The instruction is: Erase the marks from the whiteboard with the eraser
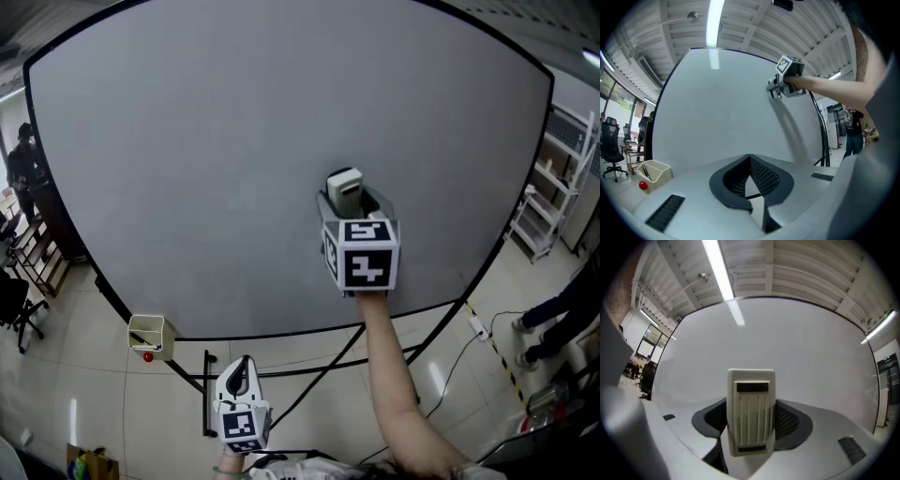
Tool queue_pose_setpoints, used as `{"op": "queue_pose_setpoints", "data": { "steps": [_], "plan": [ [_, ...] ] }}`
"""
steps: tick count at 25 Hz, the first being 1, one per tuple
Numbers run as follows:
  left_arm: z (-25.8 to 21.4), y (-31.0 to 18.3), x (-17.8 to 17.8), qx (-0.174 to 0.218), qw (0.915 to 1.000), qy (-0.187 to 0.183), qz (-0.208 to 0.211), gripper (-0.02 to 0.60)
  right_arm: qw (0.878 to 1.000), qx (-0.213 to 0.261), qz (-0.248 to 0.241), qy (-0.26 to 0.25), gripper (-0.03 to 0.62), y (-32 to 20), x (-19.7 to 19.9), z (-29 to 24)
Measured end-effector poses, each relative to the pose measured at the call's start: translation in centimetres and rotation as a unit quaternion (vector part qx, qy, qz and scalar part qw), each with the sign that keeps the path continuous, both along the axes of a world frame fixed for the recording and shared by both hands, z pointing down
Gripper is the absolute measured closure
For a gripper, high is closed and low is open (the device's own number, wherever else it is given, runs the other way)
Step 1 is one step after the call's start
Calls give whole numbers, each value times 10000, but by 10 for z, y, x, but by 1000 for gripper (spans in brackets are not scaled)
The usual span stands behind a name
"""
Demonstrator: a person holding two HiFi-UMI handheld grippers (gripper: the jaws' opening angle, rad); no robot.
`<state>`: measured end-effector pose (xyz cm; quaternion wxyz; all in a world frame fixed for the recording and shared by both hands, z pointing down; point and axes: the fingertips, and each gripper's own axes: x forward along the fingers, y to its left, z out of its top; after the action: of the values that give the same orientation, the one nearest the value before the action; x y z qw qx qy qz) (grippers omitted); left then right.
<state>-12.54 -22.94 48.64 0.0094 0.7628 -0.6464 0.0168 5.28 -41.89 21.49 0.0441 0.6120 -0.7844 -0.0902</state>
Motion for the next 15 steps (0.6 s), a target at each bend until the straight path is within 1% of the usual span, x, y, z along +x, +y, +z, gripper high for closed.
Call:
{"op": "queue_pose_setpoints", "data": {
  "steps": [1,2,3,5,6,7,8,9,10,12,13,14,15],
  "plan": [
    [-1,-1,0,14,10000,10,-9,580,9998,130,129,28,316,-6,8,-25],
    [-2,-1,0,37,10000,13,-11,580,9995,144,247,92,316,-13,13,-40],
    [-2,-1,0,53,10000,11,-9,579,9994,85,303,112,303,-17,15,-46],
    [-1,-1,-2,36,10000,0,-7,579,9996,-9,268,-119,315,-17,12,-40],
    [0,-2,-3,22,10000,-4,-9,580,9995,-79,199,-244,316,-16,8,-28],
    [0,-2,-4,16,10000,-6,-10,579,9993,-269,93,-255,319,-14,-1,-7],
    [1,-3,-4,19,10000,-13,-5,580,9984,-552,-26,-112,315,-12,-15,22],
    [1,-3,-4,25,10000,-15,-2,580,9967,-792,-99,177,315,-10,-30,55],
    [2,-2,-3,24,10000,-16,-2,580,9943,-906,-101,560,315,-8,-44,87],
    [3,-1,1,24,9999,-109,55,580,9882,-889,-41,1250,316,-6,-60,135],
    [3,0,3,31,9998,-167,101,580,9864,-872,-68,1395,316,-6,-63,145],
    [4,1,5,33,9997,-211,135,579,9860,-920,-155,1379,316,-5,-62,147],
    [5,3,5,22,9996,-222,143,580,9864,-1029,-289,1247,318,-5,-59,141]
  ]
}}
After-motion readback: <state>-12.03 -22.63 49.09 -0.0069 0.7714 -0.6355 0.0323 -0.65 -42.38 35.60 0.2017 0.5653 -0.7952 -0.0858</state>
